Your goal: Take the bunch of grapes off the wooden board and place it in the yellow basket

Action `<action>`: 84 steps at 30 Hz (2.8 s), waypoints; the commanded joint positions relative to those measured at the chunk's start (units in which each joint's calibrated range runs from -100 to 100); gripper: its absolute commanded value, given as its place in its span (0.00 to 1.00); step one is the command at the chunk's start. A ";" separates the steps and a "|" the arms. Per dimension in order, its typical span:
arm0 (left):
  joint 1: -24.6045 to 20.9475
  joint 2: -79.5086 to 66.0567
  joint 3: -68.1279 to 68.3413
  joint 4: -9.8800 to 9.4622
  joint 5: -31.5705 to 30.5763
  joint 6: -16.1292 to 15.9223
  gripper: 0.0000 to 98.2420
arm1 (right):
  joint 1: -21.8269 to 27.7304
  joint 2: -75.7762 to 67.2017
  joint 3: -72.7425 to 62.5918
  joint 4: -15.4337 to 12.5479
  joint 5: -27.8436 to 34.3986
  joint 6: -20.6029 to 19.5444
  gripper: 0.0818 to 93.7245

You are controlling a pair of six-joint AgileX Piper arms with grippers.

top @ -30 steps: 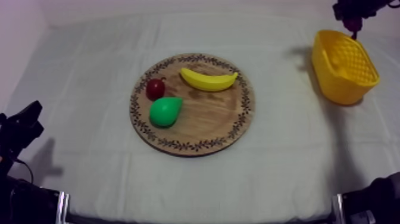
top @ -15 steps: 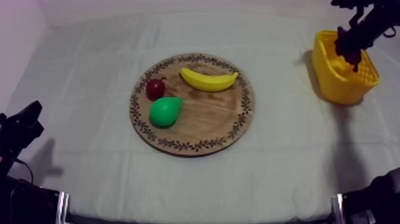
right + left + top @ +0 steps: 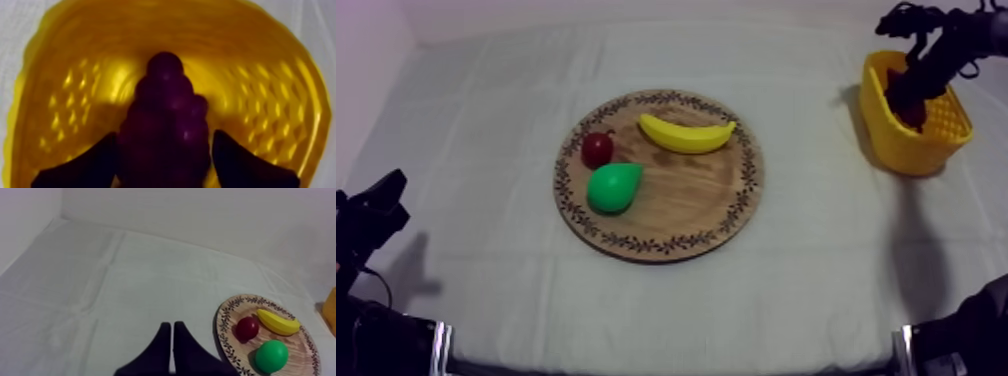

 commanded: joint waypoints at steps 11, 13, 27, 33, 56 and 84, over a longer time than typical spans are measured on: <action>0.00 0.00 -0.03 -0.03 -0.05 -0.01 0.00 | -0.16 -1.58 -0.46 0.46 -1.00 -0.38 0.75; 0.00 0.00 -0.03 -0.03 -0.05 -0.01 0.00 | -0.11 -3.39 -0.04 0.43 -1.54 -0.58 0.74; 0.00 0.00 -0.03 -0.03 -0.05 -0.01 0.00 | 1.62 -24.77 12.99 -0.70 -10.97 -3.09 0.62; 0.00 0.00 -0.03 -0.03 -0.05 -0.01 0.00 | 3.02 -34.36 20.54 -0.65 -15.80 -4.23 0.56; 0.00 0.00 -0.03 -0.03 -0.05 -0.01 0.00 | 0.57 -70.05 51.71 1.61 -28.78 -8.12 0.33; 0.00 0.00 -0.03 -0.03 -0.05 -0.01 0.00 | -4.02 -110.61 81.83 1.02 -26.69 -13.00 0.00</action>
